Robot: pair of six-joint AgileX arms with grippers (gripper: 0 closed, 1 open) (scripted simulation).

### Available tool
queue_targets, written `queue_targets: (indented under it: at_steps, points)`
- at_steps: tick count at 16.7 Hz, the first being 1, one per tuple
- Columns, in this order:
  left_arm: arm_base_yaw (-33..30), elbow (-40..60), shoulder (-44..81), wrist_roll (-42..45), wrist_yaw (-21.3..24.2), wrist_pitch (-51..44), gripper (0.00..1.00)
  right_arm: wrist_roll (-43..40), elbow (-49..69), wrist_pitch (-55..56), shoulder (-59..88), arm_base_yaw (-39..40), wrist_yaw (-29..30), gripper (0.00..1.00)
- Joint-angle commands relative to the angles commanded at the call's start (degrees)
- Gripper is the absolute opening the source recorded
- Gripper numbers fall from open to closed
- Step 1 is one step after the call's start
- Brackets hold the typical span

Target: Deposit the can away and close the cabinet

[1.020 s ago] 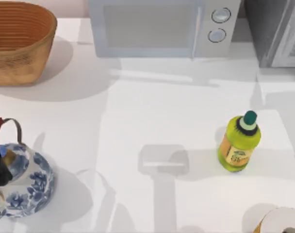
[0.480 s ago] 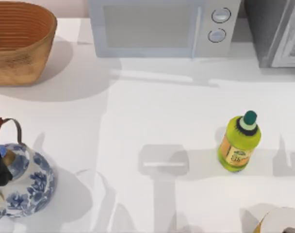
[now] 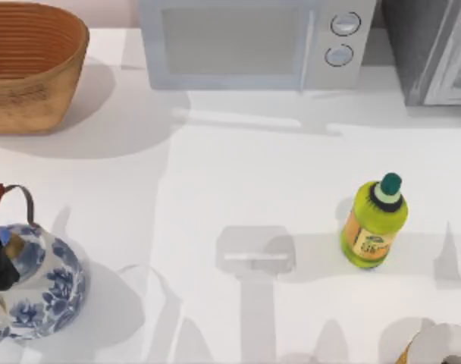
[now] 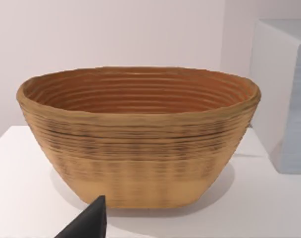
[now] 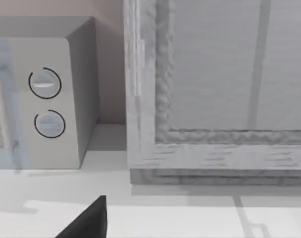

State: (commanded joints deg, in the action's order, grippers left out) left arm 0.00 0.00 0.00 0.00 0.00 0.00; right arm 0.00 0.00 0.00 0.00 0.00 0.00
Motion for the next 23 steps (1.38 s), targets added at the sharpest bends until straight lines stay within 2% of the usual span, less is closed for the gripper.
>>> queue_targets:
  at_steps: [4, 7, 11, 19, 23]
  points:
    - [0.0, 0.0, 0.0, 0.0, 0.0, 0.0, 1.0, -0.09, 0.21, 0.6, 0.94, -0.4, -0.71, 1.0]
    - [0.0, 0.0, 0.0, 0.0, 0.0, 0.0, 1.0, -0.25, 1.77, 5.84, 6.45, -4.87, -5.56, 1.0]
    - [0.0, 0.0, 0.0, 0.0, 0.0, 0.0, 1.0, -0.1, 6.03, 18.88, 21.94, -15.72, -16.78, 1.0]
    - [0.0, 0.0, 0.0, 0.0, 0.0, 0.0, 1.0, 0.82, 16.72, 51.06, 65.23, -42.41, -43.37, 1.0]
    - [0.0, 0.0, 0.0, 0.0, 0.0, 0.0, 1.0, 1.02, 20.06, 63.16, 81.49, -53.01, -53.21, 1.0]
